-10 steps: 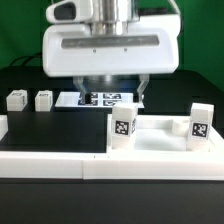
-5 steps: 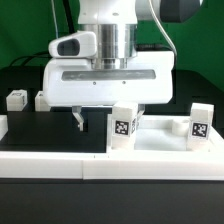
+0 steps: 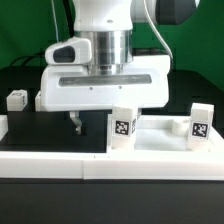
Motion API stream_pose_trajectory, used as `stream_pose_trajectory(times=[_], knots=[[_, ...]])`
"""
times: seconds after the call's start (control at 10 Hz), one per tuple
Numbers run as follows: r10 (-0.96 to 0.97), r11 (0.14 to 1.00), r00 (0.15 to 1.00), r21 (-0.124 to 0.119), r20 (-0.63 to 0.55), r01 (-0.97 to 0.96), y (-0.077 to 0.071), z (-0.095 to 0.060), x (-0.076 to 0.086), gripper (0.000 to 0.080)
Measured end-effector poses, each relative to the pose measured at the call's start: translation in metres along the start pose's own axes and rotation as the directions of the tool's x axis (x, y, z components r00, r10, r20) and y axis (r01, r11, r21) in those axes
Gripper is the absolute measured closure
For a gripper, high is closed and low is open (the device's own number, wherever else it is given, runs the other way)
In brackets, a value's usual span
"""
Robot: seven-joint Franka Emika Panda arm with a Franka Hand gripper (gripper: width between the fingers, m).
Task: Assemble square table
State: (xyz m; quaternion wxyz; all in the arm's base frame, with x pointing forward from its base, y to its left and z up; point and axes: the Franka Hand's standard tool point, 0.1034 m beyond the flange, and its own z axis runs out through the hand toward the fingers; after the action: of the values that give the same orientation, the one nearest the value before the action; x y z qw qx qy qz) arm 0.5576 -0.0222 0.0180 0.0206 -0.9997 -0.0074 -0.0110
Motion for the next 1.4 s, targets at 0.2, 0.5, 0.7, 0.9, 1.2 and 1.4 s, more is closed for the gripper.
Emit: stream_pose_trajectory(times=[0.2,0.5,0.7,0.9,1.2,1.4], knots=[[-0.003,1.000,1.000,-0.004,0.009,0.003,0.0021,0.0071,-0.0007,0.0151],[-0.004,1.000,1.000,-0.006,0.009,0.004,0.0031,0.0071,-0.0009,0.0409],[-0.003,1.000,1.000,-0.006,0.009,0.003,0.0034,0.0072,-0.0010,0.0553],[-0.003,1.000,1.000,-0.006,0.009,0.003,0.0039,0.0071,-0.0010,0.0725],[-0.002,1.000,1.000,-0.006,0.009,0.003,0.0040,0.0071,-0.0010,0.0745],[-0.002,1.000,1.000,-0.006,0.009,0.002,0.0040,0.0071,-0.0010,0.0745]])
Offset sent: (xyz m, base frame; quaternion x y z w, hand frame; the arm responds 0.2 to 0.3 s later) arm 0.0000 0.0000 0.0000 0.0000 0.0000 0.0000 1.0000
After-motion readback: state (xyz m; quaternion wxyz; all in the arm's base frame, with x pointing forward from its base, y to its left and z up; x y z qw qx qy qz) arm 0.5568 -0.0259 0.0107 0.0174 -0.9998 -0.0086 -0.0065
